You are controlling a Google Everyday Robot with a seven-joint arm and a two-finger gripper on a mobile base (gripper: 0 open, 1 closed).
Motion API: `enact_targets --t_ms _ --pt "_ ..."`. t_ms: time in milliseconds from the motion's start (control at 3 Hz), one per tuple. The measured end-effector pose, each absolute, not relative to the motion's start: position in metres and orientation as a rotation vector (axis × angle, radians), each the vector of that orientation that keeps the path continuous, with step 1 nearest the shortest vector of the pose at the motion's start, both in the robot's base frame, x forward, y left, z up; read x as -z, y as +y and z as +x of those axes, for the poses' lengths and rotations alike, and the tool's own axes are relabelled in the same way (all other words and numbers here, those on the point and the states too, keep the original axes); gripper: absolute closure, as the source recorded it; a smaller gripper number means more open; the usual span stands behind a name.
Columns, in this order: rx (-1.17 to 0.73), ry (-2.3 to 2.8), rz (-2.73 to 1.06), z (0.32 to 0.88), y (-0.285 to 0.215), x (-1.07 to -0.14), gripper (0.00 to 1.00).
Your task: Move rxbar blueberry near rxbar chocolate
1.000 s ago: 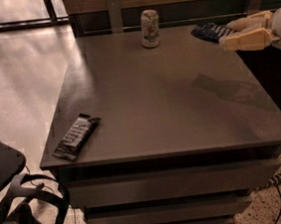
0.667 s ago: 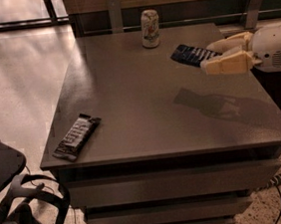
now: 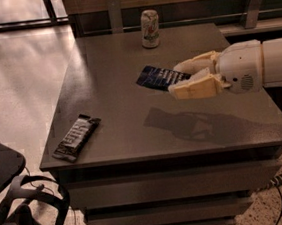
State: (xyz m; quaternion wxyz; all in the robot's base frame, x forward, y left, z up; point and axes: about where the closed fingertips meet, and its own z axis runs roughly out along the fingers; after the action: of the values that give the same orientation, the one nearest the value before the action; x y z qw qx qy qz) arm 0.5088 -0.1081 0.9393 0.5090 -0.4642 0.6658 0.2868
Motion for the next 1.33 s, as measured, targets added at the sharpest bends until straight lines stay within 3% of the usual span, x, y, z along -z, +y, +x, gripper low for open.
enact_targets --t_ms 667,1333 --pt "-0.773 1.531 -1.167 0.477 -0.025 -0.957 1.0" --pt "-0.773 1.62 -1.151 0.501 -0.002 -0.92 1.0"
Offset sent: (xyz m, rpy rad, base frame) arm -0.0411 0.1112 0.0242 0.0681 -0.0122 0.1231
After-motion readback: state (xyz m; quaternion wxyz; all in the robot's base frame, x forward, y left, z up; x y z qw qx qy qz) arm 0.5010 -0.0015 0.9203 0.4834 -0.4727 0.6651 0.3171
